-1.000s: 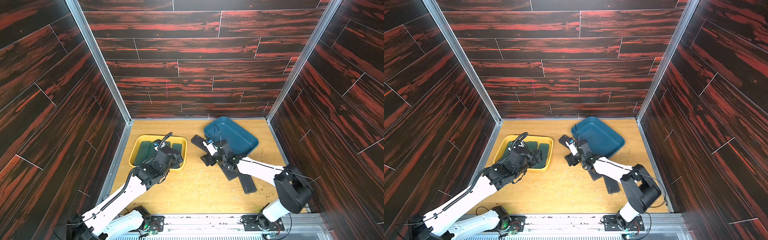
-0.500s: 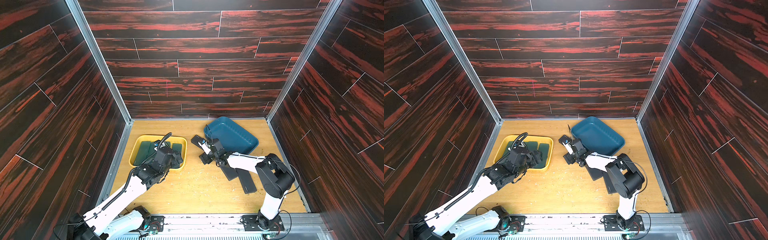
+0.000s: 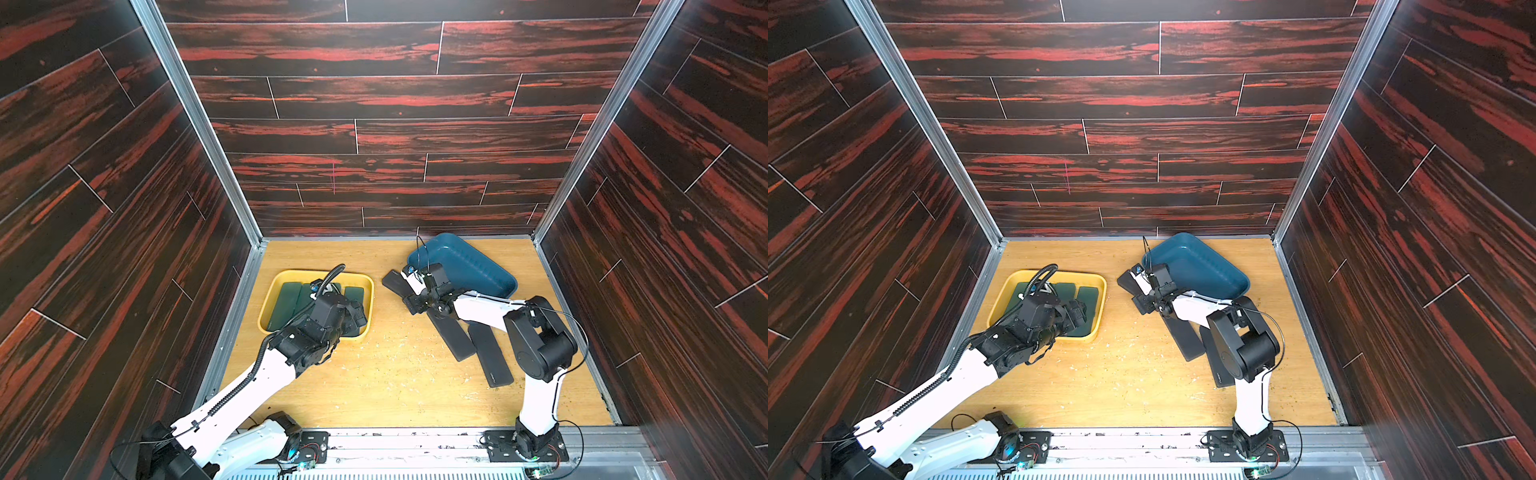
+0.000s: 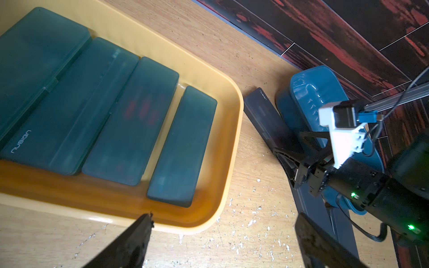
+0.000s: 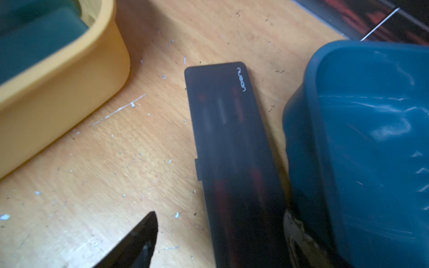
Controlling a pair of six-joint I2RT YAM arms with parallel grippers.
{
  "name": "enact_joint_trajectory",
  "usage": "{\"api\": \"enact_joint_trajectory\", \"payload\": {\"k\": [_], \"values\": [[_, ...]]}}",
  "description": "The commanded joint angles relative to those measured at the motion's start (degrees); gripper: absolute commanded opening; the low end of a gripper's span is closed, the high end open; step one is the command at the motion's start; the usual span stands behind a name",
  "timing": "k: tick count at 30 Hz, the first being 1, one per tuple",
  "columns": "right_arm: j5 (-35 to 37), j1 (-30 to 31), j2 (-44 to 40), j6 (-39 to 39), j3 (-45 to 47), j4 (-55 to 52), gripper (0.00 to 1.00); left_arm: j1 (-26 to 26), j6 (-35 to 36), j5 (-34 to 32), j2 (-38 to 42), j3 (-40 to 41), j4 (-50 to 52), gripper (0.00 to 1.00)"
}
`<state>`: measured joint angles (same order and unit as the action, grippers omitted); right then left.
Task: Place the pencil cases by color into the storage box
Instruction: Pick up the pencil case from the center of the board.
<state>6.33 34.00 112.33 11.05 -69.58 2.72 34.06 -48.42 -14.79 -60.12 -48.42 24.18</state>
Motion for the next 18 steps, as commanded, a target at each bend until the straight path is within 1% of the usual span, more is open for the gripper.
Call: {"api": "enact_joint_trajectory", "payload": {"k": [1, 12, 18], "values": [[-1.49, -0.23, 3.17, 1.24, -2.07, -1.83, 0.86, -0.31, 0.35, 0.37, -0.79, -0.75, -0.35, 0.97], [-0.21, -1.20, 7.65, 3.51, -7.05, -4.00, 0.87, -0.40, 0.73, 1.16, -1.32, -0.66, -1.36, 0.97], [-3.03, -2.18, 9.93, 4.05, -10.55, -6.68, 0.88, -0.49, 1.01, 1.25, -1.41, -1.21, -1.07, 0.97]]}}
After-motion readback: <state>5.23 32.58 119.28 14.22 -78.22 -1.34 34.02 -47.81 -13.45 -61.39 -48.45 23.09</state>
